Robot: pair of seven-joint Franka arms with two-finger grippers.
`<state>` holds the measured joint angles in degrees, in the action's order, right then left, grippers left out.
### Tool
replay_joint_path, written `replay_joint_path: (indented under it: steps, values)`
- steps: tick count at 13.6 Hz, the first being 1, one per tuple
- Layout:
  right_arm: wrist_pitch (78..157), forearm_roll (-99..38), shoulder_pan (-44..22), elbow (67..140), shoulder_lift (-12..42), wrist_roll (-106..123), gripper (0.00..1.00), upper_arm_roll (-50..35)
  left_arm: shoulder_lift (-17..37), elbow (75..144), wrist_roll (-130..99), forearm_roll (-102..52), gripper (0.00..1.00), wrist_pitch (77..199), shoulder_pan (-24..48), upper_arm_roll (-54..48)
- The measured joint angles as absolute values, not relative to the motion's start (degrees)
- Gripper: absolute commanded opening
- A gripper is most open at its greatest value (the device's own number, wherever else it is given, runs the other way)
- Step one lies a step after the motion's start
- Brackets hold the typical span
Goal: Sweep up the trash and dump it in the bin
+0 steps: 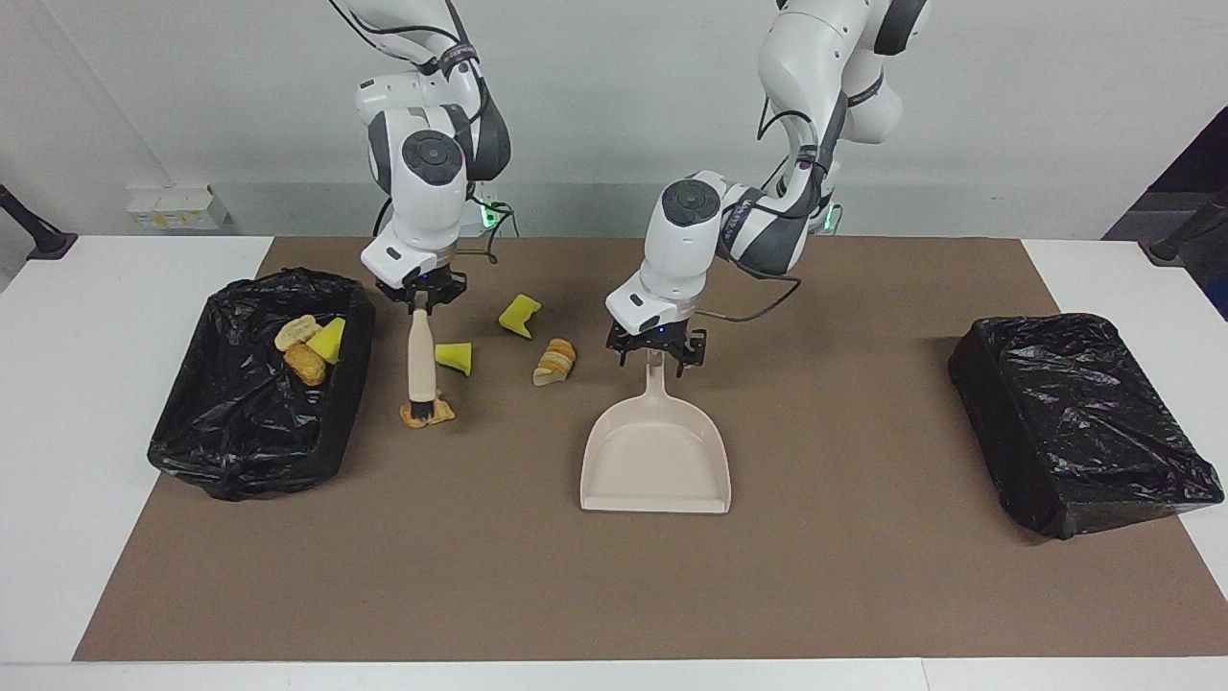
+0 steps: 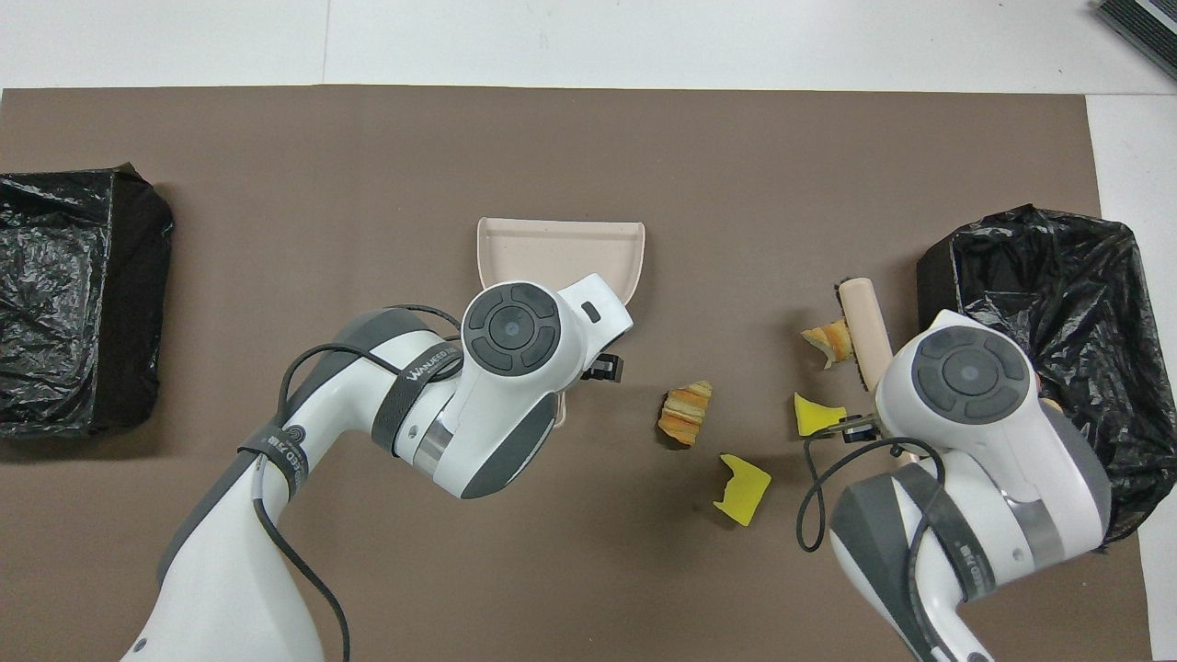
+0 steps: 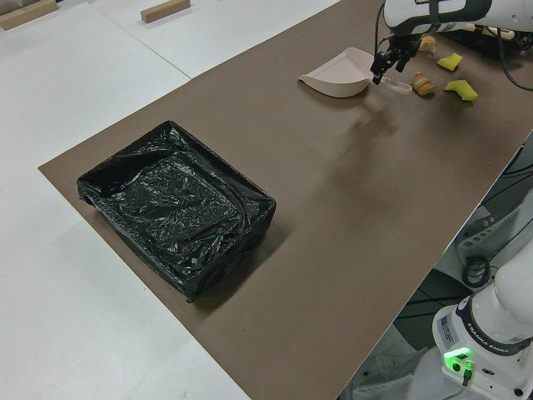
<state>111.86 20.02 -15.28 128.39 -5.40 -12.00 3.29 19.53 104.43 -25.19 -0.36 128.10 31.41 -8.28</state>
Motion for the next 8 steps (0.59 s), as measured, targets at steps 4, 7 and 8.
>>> replay_joint_path:
  steps: [4,7,8]
  values:
    - [118.5,24.4,-12.6,127.3,0.9,-12.1,0.00,3.3,20.0,104.6,-26.3,1.5,0.13,128.3,31.3,-7.7]
    - [119.7,24.1,-12.4,127.4,3.5,-13.9,0.00,2.9,19.9,104.6,-26.1,5.2,0.00,127.6,31.2,-7.5]
    - [119.6,23.0,-12.8,127.4,3.5,-14.1,0.00,2.7,19.6,104.6,-24.7,5.9,0.00,126.7,31.1,-7.4]
